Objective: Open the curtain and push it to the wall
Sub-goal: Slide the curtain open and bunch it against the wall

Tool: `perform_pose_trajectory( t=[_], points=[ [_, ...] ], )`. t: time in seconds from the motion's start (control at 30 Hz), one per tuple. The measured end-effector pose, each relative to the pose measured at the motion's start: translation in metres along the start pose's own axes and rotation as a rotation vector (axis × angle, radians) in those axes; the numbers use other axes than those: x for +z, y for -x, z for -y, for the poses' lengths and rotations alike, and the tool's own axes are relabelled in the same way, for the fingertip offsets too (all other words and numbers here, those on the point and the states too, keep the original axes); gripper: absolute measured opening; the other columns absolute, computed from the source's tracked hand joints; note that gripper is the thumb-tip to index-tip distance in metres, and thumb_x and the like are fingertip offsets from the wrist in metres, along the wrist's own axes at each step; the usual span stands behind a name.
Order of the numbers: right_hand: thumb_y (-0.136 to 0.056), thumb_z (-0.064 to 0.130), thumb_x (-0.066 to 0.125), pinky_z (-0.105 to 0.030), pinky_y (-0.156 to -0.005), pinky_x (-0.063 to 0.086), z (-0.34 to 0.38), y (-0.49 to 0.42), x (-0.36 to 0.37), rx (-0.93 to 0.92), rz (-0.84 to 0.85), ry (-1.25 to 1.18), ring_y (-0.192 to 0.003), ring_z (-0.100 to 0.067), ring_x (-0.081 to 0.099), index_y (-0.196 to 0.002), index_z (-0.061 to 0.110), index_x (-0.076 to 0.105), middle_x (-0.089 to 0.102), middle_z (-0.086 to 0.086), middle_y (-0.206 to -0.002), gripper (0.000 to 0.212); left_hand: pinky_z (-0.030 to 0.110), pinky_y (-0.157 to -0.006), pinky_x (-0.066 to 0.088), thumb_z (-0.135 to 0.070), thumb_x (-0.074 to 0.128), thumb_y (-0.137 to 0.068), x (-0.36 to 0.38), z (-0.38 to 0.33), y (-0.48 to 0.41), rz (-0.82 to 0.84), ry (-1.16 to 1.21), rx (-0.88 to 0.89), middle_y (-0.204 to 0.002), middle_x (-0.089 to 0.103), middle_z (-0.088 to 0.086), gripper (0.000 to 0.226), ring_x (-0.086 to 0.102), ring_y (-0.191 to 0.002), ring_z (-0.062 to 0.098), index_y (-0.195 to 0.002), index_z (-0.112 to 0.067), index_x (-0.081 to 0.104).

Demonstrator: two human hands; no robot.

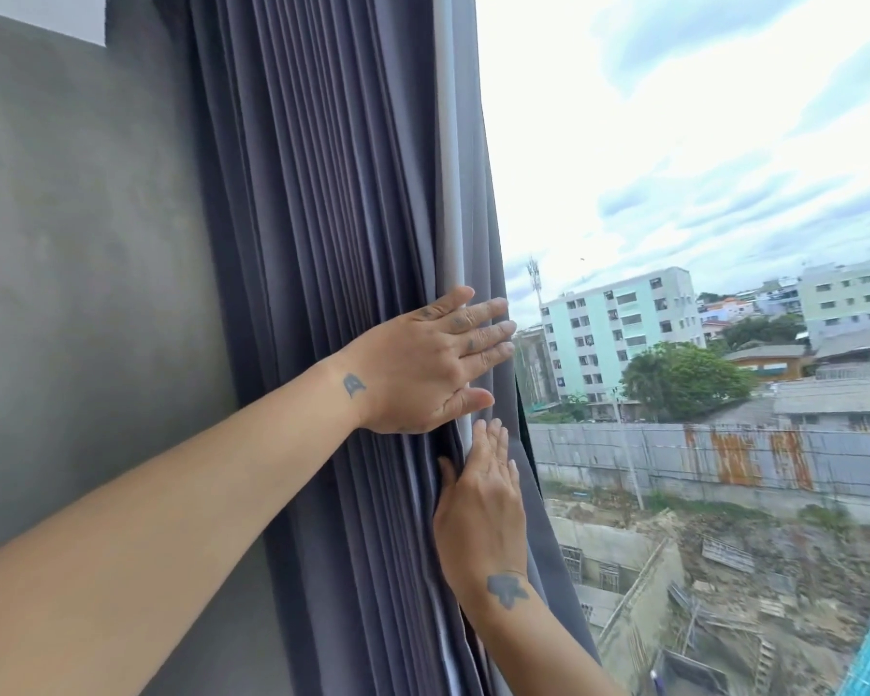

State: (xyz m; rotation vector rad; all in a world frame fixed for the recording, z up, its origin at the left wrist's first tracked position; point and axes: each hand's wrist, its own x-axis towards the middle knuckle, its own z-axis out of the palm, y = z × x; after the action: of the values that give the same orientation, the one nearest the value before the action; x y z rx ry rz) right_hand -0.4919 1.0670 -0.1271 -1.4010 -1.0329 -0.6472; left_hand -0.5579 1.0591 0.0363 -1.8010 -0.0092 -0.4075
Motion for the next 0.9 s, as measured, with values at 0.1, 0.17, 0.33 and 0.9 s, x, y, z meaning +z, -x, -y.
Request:
perform_pose_trajectory(
  t=[0.1,0.17,0.33,0.9],
  points=[
    [-0.056,-0.010,0.081,-0.053,-0.074,0.050,0.006,0.003,0.011,-0.020,0.020,-0.016,-0.103,-0.042,0.057,-0.111,-0.016,0.053,0.059,-0.033,-0.111,0.063,0.037,-0.113,0.003,-0.042,0.024,-0.094,0.007,0.002,0.012,0.025,-0.007,-0.027,-0.141,0.048,0.011,0.060,0.021,-0.135,0.019,-0.134,-0.004,0.047],
    [-0.059,-0.008,0.081,-0.054,-0.074,0.050,0.009,0.006,0.015,-0.029,0.034,-0.041,-0.102,-0.044,0.058,-0.110,-0.018,0.053,0.060,-0.034,-0.109,0.059,0.035,-0.114,-0.001,-0.042,0.022,-0.095,0.008,0.003,0.019,0.048,-0.012,-0.036,-0.143,0.045,0.012,0.061,0.018,-0.136,0.019,-0.136,-0.004,0.045],
    [-0.065,-0.004,0.079,-0.055,-0.072,0.051,0.012,0.008,0.020,-0.028,0.041,-0.098,-0.099,-0.046,0.058,-0.108,-0.020,0.052,0.059,-0.036,-0.107,0.054,0.038,-0.117,0.010,-0.043,0.016,-0.094,0.002,0.021,0.020,0.107,-0.145,0.027,-0.148,0.038,0.009,0.061,0.027,-0.140,0.023,-0.140,-0.010,0.041],
    [-0.079,0.003,0.069,-0.050,-0.054,0.056,-0.003,-0.002,0.049,-0.091,0.073,-0.240,-0.091,-0.046,0.062,-0.116,-0.001,0.031,0.058,-0.037,-0.107,0.052,0.037,-0.114,-0.006,-0.039,0.024,-0.094,0.028,0.029,0.019,0.132,-0.074,-0.076,-0.151,0.033,0.013,0.056,0.015,-0.140,0.024,-0.140,-0.011,0.041]
  ],
)
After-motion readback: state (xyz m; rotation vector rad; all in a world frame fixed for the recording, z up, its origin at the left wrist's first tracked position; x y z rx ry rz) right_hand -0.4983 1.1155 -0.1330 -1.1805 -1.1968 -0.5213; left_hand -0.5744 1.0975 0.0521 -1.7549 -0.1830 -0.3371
